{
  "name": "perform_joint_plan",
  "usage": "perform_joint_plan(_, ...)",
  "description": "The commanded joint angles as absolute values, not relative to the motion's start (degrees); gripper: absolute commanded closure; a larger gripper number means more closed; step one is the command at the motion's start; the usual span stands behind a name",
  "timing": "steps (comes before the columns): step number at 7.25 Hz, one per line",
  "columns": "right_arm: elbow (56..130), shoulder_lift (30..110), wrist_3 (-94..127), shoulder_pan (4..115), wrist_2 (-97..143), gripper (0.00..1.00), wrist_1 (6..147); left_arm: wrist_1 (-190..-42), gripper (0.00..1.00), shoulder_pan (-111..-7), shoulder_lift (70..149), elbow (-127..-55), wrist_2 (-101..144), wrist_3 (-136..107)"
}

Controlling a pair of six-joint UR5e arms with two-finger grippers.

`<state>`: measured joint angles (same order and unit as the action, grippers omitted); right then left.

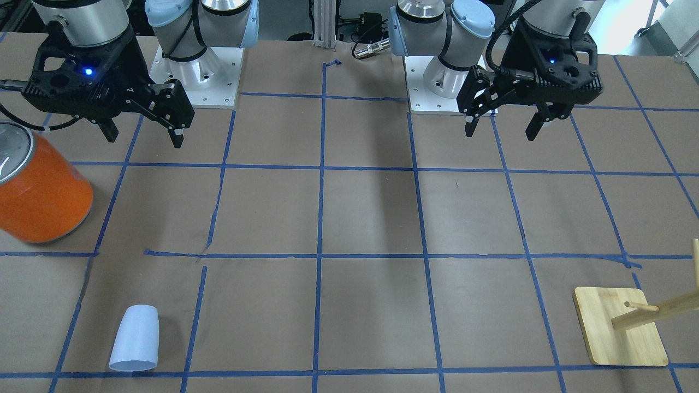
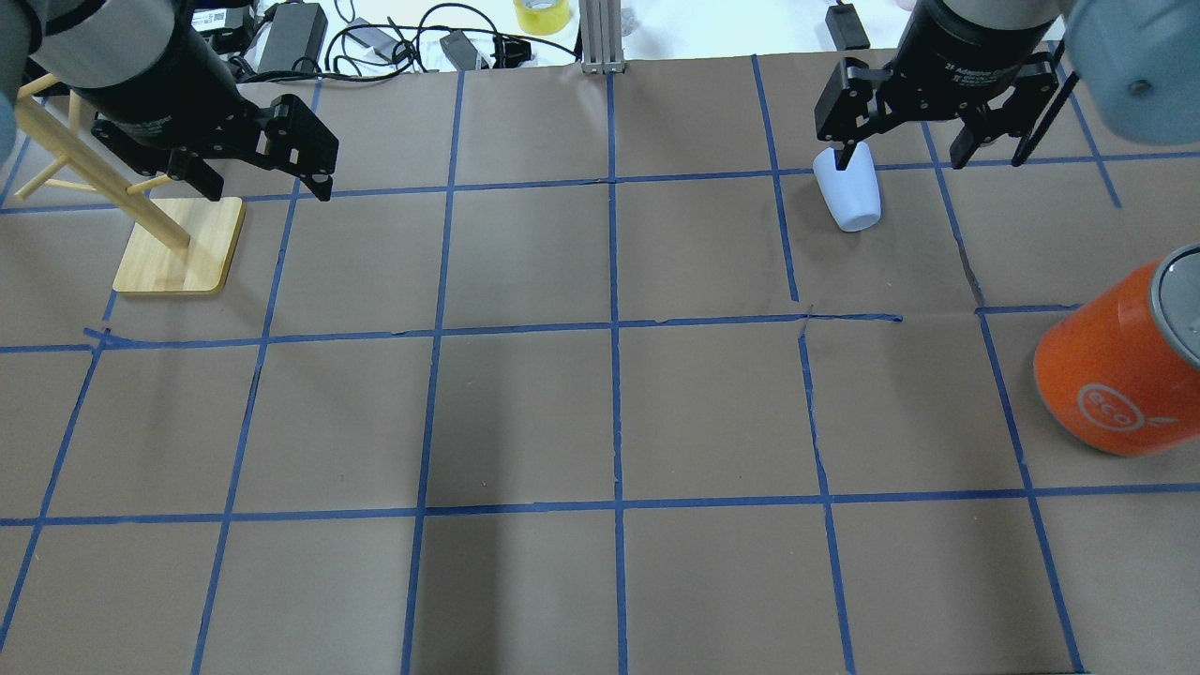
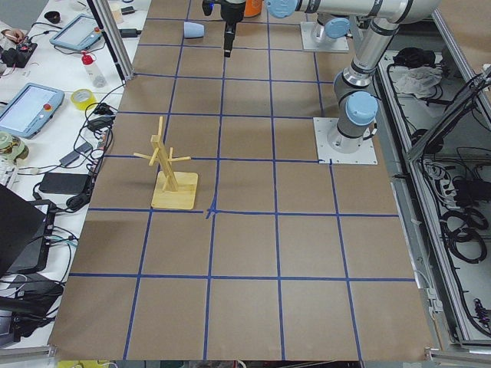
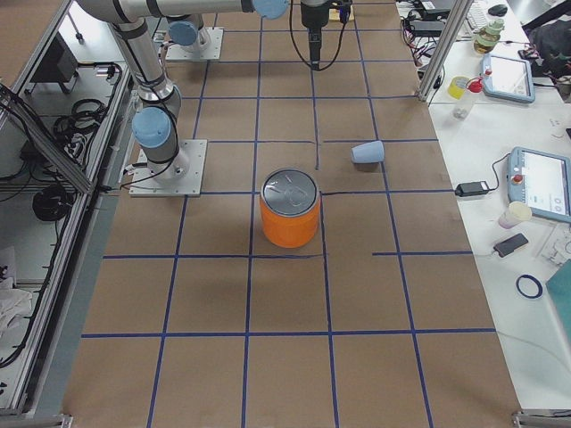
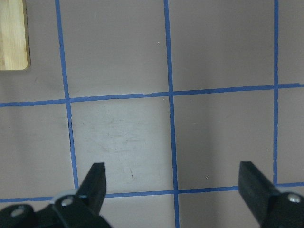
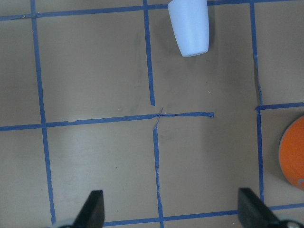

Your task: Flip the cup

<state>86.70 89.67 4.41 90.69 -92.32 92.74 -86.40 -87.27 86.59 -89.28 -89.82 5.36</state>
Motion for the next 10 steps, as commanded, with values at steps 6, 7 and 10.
perform_joint_plan(6, 87.18, 72.38, -4.20, 82.62, -89.67, 0.00, 110.16, -86.40, 0.00, -87.28, 86.49, -89.21, -89.82, 5.36)
perform_joint_plan(7, 87.19, 67.81, -4.91, 82.36, -89.30, 0.02, 114.74, -86.40, 0.00, -87.28, 86.57, -89.21, -89.82, 5.36)
perform_joint_plan(10, 87.01, 58.21, -7.91, 82.09, -89.30, 0.04, 124.86, -86.40, 0.00, -87.28, 86.75, -89.30, -89.82, 5.36)
